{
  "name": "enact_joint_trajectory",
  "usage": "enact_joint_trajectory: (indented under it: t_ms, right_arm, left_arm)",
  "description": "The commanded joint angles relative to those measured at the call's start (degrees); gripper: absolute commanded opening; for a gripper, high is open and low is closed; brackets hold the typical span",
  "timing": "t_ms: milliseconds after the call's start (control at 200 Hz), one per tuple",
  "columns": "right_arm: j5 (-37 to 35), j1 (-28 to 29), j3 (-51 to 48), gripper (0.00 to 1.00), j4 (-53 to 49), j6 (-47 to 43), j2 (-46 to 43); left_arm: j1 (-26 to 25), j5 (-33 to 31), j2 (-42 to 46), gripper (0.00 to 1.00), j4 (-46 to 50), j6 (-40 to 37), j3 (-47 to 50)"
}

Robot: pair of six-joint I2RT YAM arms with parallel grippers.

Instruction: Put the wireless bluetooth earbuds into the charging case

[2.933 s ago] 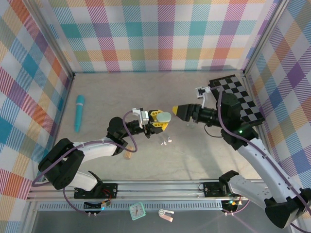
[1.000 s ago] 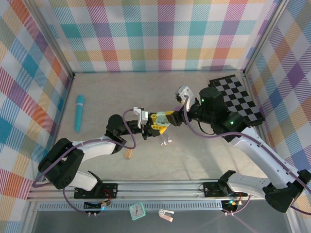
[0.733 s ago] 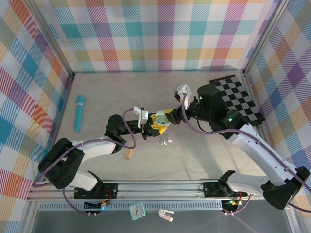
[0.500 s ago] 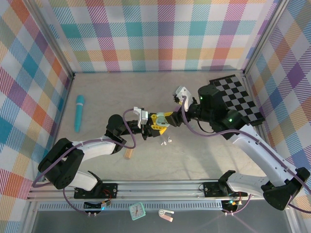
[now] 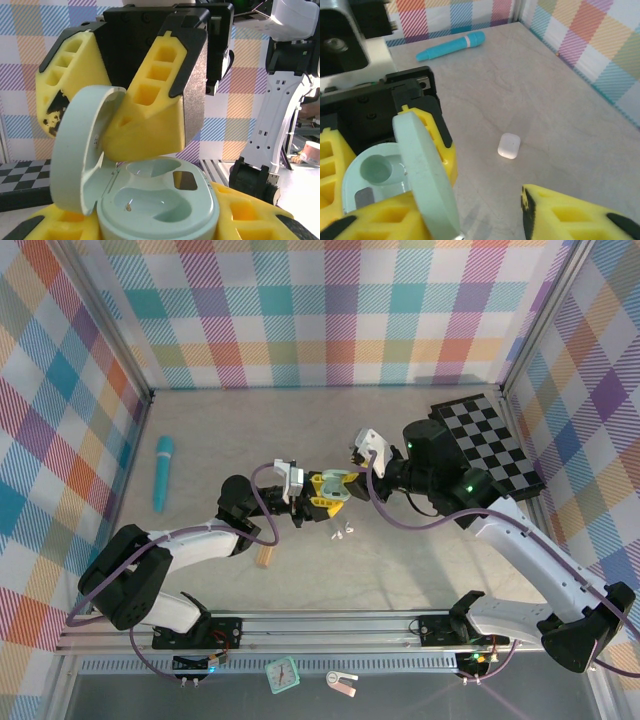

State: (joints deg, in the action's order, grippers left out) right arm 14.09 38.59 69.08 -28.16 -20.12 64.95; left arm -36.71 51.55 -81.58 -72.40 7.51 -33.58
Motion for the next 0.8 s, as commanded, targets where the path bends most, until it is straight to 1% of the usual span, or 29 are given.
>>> enact_joint_trajectory:
  t_ms: [0,65,120,260,470,555,670,795]
  right_arm:
    - [1.51,-0.18,-0.26,0.36,0.48,-1.22,0.21]
    - [2.26,-0.24,-0.33,0.29,0.46,-1.27,0.25]
    - [3.38,-0.20,-0.43,0.26,0.44,-1.58,0.16]
    - [6.72,-0.23,-1.38,0.24,0.15,-3.67,-0.80]
    - [11.07,-0.19,-1.08,0.21,-3.90,-8.92,-2.63]
    - [11.69,-0.23,-0.41,0.15,-4.88,-9.57,-2.31]
    - [12.46,-0.18,0.61,0.11,-6.40,-10.44,-1.29]
    - [12.97,-0.19,1.27,0.04,-7.15,-10.99,-0.70]
  left_arm:
    - [-0.47,2.70,-0.01,0.32,-3.98,0.44,-1.53]
    - [-0.47,2.94,-0.32,0.32,-3.98,0.58,-1.72]
    - [-0.51,2.98,-0.45,0.32,-4.05,0.58,-1.90]
    - [-0.39,4.33,-0.59,0.32,-4.00,1.01,-2.35]
    - [-0.38,8.12,-0.25,0.32,-3.90,3.50,-2.75]
    - [-0.38,8.89,-0.50,0.32,-3.98,4.38,-2.80]
    - [-0.38,9.97,-0.77,0.32,-4.07,5.30,-3.05]
    - [-0.38,10.55,-0.79,0.32,-4.06,5.41,-3.28]
